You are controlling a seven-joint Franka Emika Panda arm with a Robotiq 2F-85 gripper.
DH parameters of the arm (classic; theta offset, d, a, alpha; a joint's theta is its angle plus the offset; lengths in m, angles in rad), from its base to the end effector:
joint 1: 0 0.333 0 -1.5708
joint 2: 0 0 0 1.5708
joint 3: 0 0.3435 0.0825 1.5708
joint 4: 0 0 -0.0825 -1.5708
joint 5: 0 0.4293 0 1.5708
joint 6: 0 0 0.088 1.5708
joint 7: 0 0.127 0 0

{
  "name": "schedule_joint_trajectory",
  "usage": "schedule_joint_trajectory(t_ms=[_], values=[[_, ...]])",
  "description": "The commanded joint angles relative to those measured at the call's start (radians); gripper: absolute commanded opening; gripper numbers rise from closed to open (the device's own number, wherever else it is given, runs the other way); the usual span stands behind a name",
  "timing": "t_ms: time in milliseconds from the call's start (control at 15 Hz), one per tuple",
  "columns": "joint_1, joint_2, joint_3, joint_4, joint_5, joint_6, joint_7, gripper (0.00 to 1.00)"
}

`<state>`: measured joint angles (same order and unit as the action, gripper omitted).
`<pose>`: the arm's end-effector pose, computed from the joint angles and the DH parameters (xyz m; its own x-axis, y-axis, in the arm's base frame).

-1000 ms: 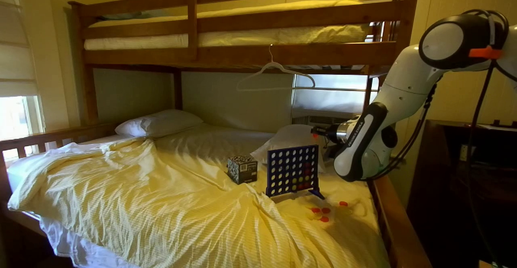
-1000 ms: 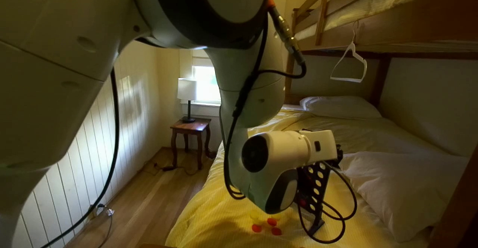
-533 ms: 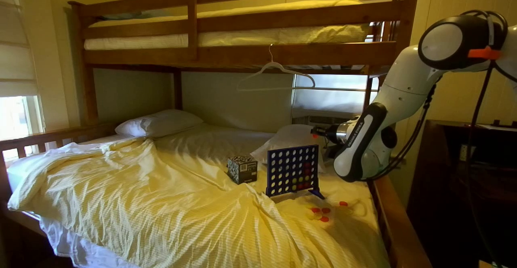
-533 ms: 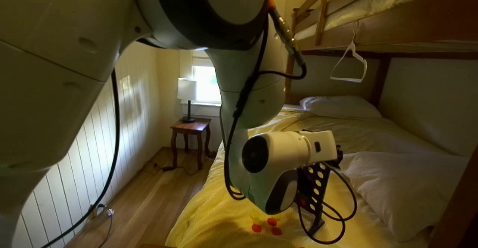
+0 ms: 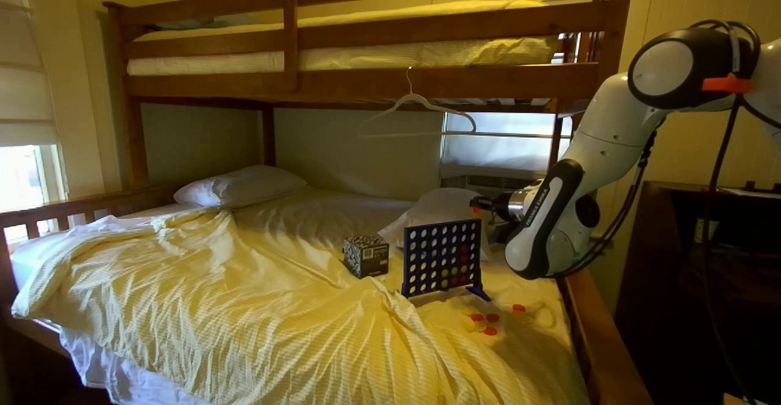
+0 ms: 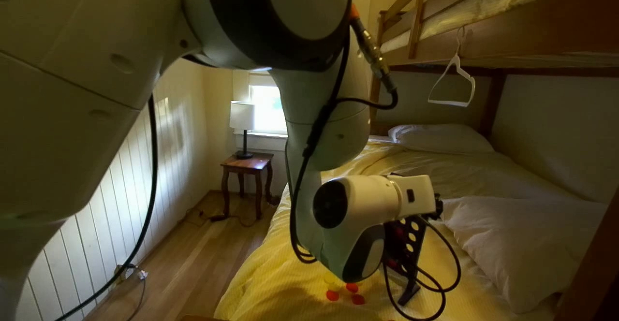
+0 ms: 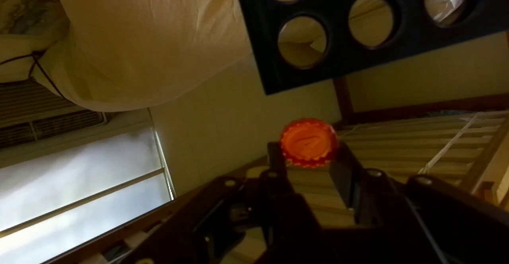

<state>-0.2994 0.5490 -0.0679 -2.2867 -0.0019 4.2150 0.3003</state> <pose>0.5604 -0.2117 0.2613 0.0784 -0.3085 0.9480 -0.3885 -0.8852 -0.2559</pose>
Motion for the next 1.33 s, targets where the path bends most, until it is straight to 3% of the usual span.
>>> schedule_joint_trajectory(t_ms=[0, 1267], values=[[0.001, 0.01, -0.005, -0.003, -0.009, 0.025, -0.006, 0.09], [0.013, 0.031, -0.008, -0.003, -0.007, 0.024, -0.046, 0.09]])
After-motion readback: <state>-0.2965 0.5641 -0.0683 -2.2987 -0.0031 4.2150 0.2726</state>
